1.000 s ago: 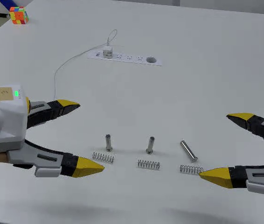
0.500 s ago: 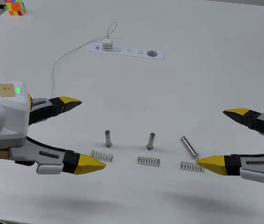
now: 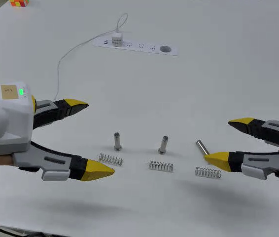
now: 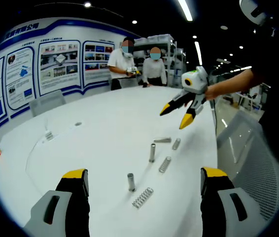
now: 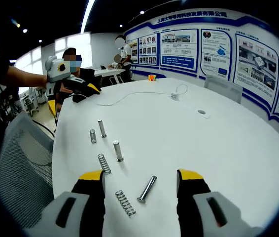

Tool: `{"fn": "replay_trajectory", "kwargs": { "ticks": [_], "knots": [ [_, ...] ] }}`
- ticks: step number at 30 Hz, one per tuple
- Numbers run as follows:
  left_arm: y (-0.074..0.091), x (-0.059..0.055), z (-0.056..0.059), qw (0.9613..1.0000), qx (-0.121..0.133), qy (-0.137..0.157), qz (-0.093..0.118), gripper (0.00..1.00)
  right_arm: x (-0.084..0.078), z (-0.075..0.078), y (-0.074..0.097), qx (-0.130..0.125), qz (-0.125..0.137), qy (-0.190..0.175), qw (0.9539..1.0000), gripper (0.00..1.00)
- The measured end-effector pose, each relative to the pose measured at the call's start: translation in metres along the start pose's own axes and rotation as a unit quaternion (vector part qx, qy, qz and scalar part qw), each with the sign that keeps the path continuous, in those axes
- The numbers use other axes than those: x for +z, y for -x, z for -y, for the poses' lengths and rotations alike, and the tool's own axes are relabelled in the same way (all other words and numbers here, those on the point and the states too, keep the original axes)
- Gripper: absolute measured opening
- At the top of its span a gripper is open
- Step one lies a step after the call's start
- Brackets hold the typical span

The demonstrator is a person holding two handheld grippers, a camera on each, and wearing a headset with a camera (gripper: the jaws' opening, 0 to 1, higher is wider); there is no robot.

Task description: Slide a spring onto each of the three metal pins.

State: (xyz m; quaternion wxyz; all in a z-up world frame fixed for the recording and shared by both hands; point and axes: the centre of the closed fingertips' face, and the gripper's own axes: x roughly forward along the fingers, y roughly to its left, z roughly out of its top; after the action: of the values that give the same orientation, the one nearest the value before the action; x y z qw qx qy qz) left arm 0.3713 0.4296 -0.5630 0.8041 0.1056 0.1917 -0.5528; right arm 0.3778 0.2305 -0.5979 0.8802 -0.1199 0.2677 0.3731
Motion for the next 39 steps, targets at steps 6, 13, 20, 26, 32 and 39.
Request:
{"fn": "replay_trajectory", "kwargs": {
  "ticks": [6,13,20,26,32,39],
  "knots": [
    [0.0,-0.005,0.0,1.0,0.0,0.004,-0.006,0.96,-0.008,0.004,-0.014,-0.001,-0.015,-0.013,0.9998,0.53],
    [-0.002,-0.009,0.0,0.9999,-0.002,0.01,-0.01,0.95,-0.02,0.012,-0.029,-0.01,-0.035,-0.024,0.999,0.46],
    [-0.006,-0.008,0.002,0.9998,-0.006,0.016,-0.008,0.94,-0.039,0.022,-0.044,-0.026,-0.072,-0.051,0.9957,0.29],
    [-0.006,-0.01,0.001,0.9998,-0.007,0.018,-0.011,0.94,-0.044,0.026,-0.052,-0.038,-0.079,-0.083,0.9927,0.26],
    [-0.006,-0.012,0.0,0.9997,-0.005,0.023,-0.01,0.93,-0.046,0.024,-0.059,-0.039,-0.089,-0.091,0.9911,0.22],
    [-0.006,-0.013,0.0,0.9997,-0.002,0.025,-0.009,0.93,-0.052,0.024,-0.06,-0.05,-0.107,-0.086,0.9893,0.17]
  ]
}}
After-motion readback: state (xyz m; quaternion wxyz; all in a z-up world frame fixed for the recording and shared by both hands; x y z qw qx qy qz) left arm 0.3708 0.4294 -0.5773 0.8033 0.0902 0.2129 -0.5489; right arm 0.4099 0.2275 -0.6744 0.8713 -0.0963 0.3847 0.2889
